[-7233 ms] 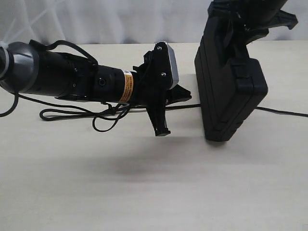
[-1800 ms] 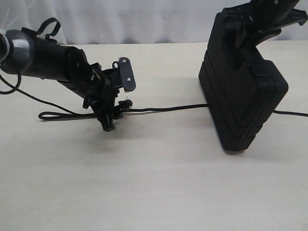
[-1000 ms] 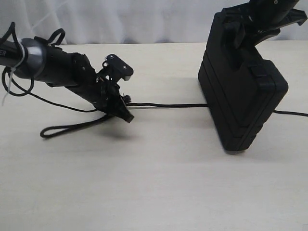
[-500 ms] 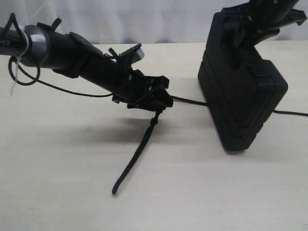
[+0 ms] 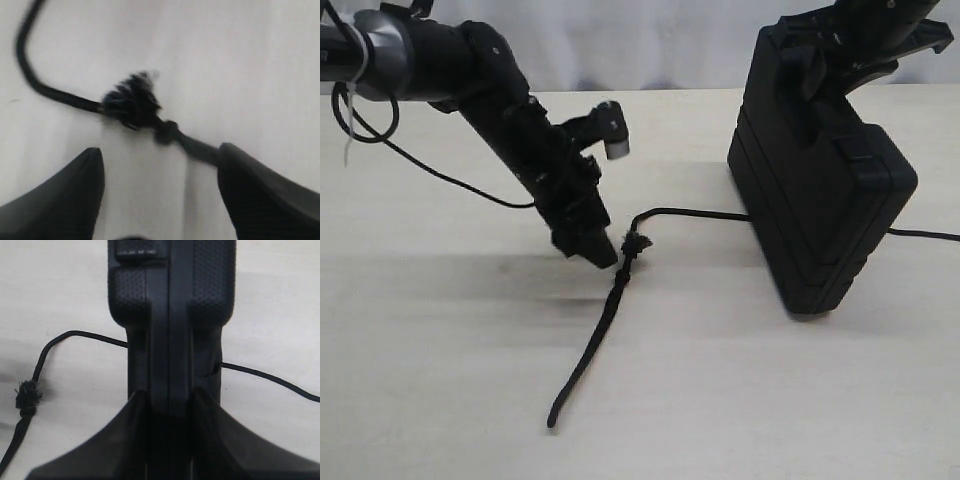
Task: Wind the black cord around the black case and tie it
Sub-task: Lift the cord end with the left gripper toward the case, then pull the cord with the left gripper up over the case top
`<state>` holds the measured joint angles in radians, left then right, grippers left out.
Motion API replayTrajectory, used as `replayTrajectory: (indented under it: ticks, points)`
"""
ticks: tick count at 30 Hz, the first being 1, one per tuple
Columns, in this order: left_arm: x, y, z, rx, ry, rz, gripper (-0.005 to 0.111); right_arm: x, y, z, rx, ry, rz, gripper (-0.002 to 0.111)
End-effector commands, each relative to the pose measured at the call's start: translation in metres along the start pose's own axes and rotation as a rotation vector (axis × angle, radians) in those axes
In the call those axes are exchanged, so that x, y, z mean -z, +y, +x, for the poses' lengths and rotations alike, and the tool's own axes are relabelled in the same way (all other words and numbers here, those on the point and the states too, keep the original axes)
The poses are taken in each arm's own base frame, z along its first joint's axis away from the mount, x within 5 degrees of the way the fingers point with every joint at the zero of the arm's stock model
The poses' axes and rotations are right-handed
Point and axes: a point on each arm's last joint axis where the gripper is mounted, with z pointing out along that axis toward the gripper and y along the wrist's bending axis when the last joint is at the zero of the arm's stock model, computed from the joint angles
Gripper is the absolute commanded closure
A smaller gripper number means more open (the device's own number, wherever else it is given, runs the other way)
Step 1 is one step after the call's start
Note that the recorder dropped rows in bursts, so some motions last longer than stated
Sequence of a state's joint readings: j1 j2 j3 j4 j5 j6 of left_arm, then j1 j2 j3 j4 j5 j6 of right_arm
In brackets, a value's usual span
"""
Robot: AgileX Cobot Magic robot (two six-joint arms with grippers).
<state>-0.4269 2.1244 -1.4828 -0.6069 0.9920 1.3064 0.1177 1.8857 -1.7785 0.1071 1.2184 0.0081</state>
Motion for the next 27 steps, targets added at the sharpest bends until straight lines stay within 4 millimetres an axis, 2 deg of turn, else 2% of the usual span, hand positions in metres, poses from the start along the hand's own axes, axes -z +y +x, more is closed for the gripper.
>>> replayTrajectory:
  ticks: [1,5,8,10,14,20,24,27]
  points:
    - [-0.008,-0.019,-0.015,-0.403,0.054,0.05,0.046,0.003,0.003,0.001,0.001,-0.004,-0.026,0.104]
    - [-0.018,-0.026,-0.025,-0.705,0.131,0.007,0.046,0.003,0.003,0.001,0.001,-0.004,-0.026,0.104]
    - [-0.023,-0.028,-0.025,-0.98,0.306,-0.007,0.046,0.003,0.003,0.001,0.001,-0.004,-0.026,0.104]
    - [-0.025,-0.028,-0.026,-1.073,0.395,-0.025,0.046,0.003,0.003,0.001,0.001,-0.004,-0.026,0.104]
    - [-0.031,-0.033,-0.033,-1.143,0.408,-0.043,0.046,0.003,0.003,0.001,0.008,-0.004,-0.026,0.104]
    - [-0.04,-0.042,-0.049,-1.196,0.281,-0.076,0.046,0.003,0.003,0.001,0.008,-0.004,-0.026,0.104]
    - [-0.052,-0.041,-0.045,-1.204,0.287,-0.044,0.046,0.003,0.003,0.002,0.008,-0.001,-0.026,0.104]
    - [-0.058,-0.035,-0.037,-1.259,0.367,-0.029,0.051,0.0,0.003,0.003,0.007,0.008,-0.025,0.104]
